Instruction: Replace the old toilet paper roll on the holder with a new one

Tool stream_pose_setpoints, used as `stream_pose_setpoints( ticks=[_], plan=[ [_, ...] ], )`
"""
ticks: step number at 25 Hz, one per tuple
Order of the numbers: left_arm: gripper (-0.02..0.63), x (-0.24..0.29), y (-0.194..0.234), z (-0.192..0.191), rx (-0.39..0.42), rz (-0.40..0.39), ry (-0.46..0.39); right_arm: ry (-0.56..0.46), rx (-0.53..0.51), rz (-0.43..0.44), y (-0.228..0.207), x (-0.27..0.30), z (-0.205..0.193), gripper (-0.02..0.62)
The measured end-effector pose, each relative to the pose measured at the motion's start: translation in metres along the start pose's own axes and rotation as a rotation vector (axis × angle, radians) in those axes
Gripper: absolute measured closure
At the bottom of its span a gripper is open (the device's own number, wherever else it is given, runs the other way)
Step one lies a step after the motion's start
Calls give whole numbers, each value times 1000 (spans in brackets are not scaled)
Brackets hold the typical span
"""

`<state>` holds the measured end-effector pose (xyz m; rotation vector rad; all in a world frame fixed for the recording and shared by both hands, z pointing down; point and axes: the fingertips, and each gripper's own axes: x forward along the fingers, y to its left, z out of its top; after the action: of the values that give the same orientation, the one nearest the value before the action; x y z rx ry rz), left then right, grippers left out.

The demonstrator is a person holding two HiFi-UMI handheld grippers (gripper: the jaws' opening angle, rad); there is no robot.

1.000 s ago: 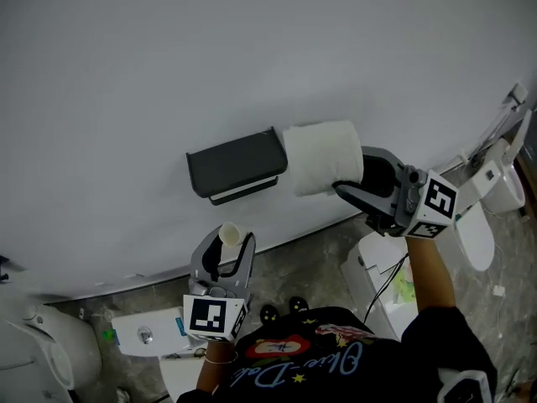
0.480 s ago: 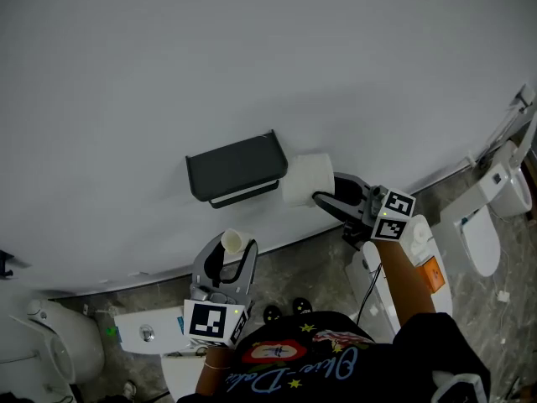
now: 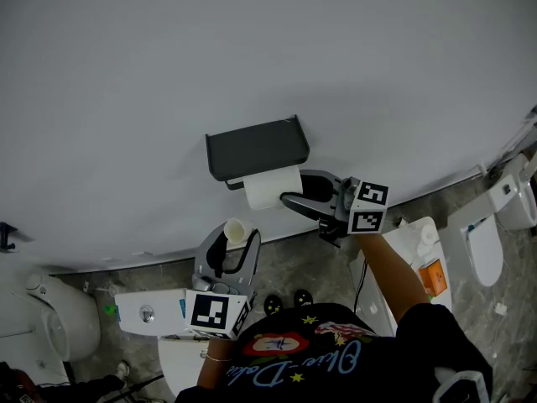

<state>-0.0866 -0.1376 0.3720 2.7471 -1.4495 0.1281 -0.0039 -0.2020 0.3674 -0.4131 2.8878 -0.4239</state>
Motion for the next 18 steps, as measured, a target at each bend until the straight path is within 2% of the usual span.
stream_pose_setpoints(
  ticks=[3,6,10,12,14,18],
  plan=[
    [422,-4,1,-1,-3,8,0,1,5,16,7,11,-6,405],
    [422,-5,1,-3,-6,7,2,16,-19,-10,9,10,-5,402],
    [422,-6,1,-5,-9,8,5,130,-169,-146,7,1,-15,332],
    [422,-6,2,-7,-10,11,8,138,-223,-245,2,-13,-12,327],
    [422,-5,4,-8,-10,11,13,110,-258,-311,5,-29,-4,327],
    [422,-2,6,-8,-9,8,11,-39,-236,-301,33,-44,15,330]
  ],
)
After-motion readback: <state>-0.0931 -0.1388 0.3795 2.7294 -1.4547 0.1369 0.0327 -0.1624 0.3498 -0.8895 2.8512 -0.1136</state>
